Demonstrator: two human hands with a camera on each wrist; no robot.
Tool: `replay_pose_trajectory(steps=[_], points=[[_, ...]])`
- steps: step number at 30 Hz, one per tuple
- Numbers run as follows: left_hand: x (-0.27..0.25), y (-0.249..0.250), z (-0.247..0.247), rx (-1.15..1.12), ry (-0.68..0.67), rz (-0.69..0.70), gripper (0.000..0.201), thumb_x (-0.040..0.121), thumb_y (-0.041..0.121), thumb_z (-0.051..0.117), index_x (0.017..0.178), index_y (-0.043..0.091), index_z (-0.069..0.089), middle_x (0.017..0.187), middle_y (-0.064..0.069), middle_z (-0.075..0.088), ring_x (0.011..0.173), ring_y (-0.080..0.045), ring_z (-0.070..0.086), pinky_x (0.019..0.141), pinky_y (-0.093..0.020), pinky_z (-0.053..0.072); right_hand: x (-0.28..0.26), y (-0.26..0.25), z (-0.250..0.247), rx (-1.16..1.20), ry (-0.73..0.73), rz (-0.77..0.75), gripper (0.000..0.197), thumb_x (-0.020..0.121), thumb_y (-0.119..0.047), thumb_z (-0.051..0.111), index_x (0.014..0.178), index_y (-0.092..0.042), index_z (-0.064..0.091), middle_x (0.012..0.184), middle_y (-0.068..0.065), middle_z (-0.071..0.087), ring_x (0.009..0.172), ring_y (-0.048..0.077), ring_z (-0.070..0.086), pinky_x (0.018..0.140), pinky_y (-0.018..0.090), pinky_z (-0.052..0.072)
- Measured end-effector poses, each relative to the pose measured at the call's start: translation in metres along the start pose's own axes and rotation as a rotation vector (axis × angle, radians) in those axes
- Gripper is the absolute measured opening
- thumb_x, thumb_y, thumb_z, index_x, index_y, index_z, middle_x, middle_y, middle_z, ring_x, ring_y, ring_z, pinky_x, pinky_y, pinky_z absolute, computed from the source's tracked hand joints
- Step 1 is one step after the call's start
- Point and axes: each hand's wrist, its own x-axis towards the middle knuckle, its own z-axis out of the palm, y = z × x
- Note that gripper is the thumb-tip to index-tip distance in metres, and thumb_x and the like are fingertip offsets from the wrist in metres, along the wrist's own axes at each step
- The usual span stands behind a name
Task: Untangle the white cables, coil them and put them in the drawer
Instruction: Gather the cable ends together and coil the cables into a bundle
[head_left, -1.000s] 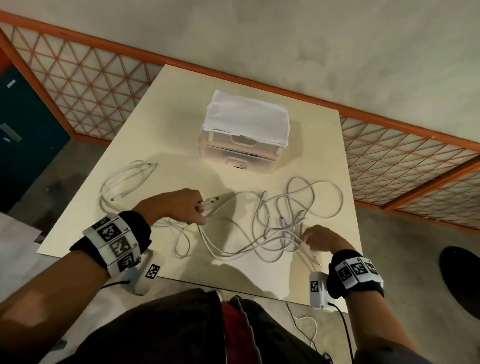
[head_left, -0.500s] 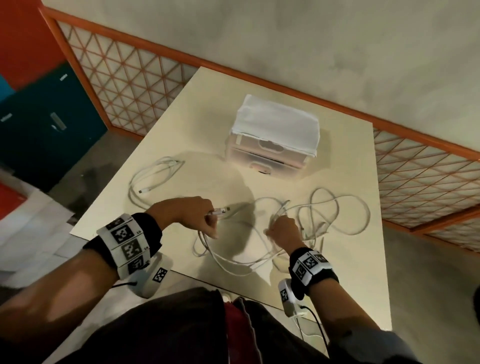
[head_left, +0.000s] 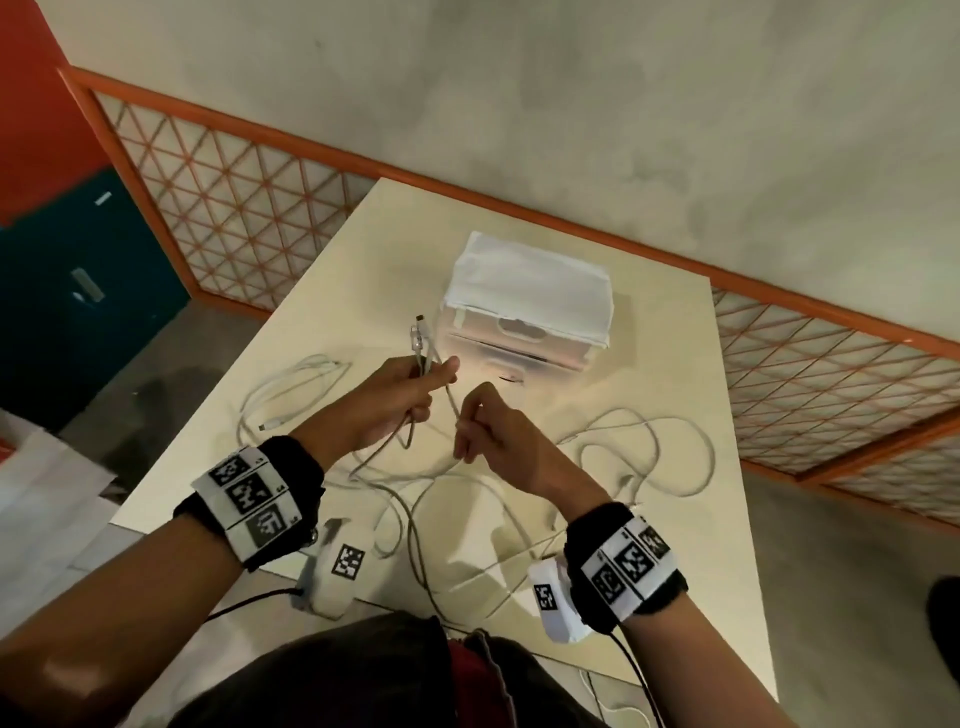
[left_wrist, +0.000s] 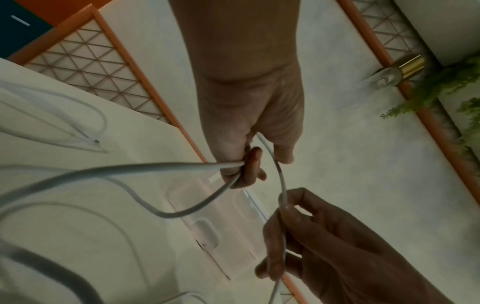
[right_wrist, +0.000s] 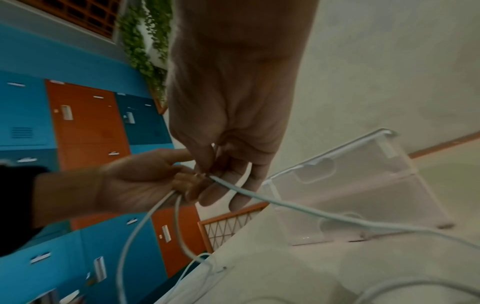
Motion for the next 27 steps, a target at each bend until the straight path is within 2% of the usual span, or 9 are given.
replay_pose_trajectory(steps=[2,4,9,11,13,17,20,23,27], points=[[0.003,0.003,0.004,-0.039,0.002,0.012,0.023,0.096,0.026,0.049,0.082,0.008,0.056,0.068,0.005,0.040,0.044,-0.002,0.030,0.043,-0.013,0.030,0.002,-0.002,0.006,-0.022,-0.018,-0.008,0.010,0.098,-0.013,0.042,0.091,-0.015,0.035,0.068,-0.008,0.060,0.058,0.006,0.056,0.064,0.027,0.049],[0.003,0.006,0.009,-0.108,0.011,0.033,0.028,0.100,0.023,0.040,0.076,0.012,0.050,0.073,0.001,0.040,0.047,-0.003,0.033,0.046,-0.014,0.033,0.001,-0.001,0.010,0.011,0.023,0.008,0.012,0.098,-0.017,0.046,0.093,-0.014,0.036,0.068,-0.004,0.061,0.055,0.005,0.054,0.060,0.022,0.047],[-0.003,0.018,0.016,-0.197,-0.018,0.077,0.034,0.101,0.027,0.032,0.071,0.017,0.044,0.080,0.002,0.045,0.068,-0.010,0.038,0.067,-0.023,0.033,-0.002,0.003,0.012,0.141,0.133,0.102,0.027,0.095,-0.032,0.052,0.105,-0.011,0.039,0.068,0.000,0.061,0.052,0.012,0.052,0.057,0.023,0.044],[-0.006,0.024,0.017,-0.218,-0.055,0.101,0.035,0.101,0.029,0.030,0.070,0.017,0.042,0.084,0.002,0.047,0.076,-0.010,0.042,0.072,-0.027,0.035,0.001,-0.001,0.012,0.180,0.105,0.120,0.029,0.092,-0.036,0.057,0.110,-0.017,0.043,0.067,-0.003,0.060,0.050,0.011,0.051,0.056,0.025,0.045],[-0.009,0.030,0.020,-0.252,-0.117,0.128,0.036,0.101,0.031,0.028,0.070,0.017,0.041,0.083,0.001,0.053,0.081,-0.011,0.049,0.074,-0.028,0.038,0.008,-0.009,0.015,0.166,0.054,0.125,0.023,0.086,-0.037,0.065,0.099,-0.026,0.050,0.063,-0.006,0.056,0.049,0.007,0.048,0.054,0.022,0.042],[-0.017,0.040,0.020,-0.335,-0.245,0.172,0.037,0.101,0.030,0.025,0.070,0.015,0.039,0.060,0.004,0.049,0.061,-0.013,0.050,0.065,-0.022,0.046,0.020,-0.016,0.019,0.160,0.126,0.159,0.042,0.081,-0.031,0.072,0.052,-0.027,0.042,0.048,-0.008,0.033,0.047,0.010,0.029,0.053,0.026,0.025],[-0.021,0.043,0.010,-0.349,-0.240,0.216,0.037,0.100,0.033,0.026,0.069,0.016,0.039,0.053,0.010,0.033,0.044,-0.005,0.032,0.050,-0.018,0.035,0.024,-0.015,0.014,0.085,0.175,0.168,0.017,0.080,-0.031,0.070,0.064,-0.025,0.065,0.062,0.009,0.050,0.056,0.022,0.044,0.059,0.035,0.035],[-0.026,0.056,-0.004,-0.422,-0.242,0.267,0.033,0.092,0.039,0.034,0.067,0.019,0.042,0.050,0.012,0.028,0.038,-0.001,0.024,0.041,-0.017,0.018,0.023,0.006,0.005,-0.261,0.213,0.181,0.013,0.081,-0.027,0.069,0.079,-0.014,0.067,0.082,0.004,0.044,0.073,0.021,0.047,0.068,0.033,0.037],[-0.036,0.076,-0.026,-0.265,-0.077,0.337,0.036,0.094,0.039,0.041,0.063,0.023,0.039,0.046,0.011,0.026,0.038,-0.002,0.018,0.040,-0.021,0.011,0.006,0.043,-0.014,-0.260,0.322,0.338,0.014,0.080,-0.024,0.073,0.077,-0.020,0.060,0.098,0.011,0.044,0.098,0.036,0.055,0.083,0.035,0.044]])
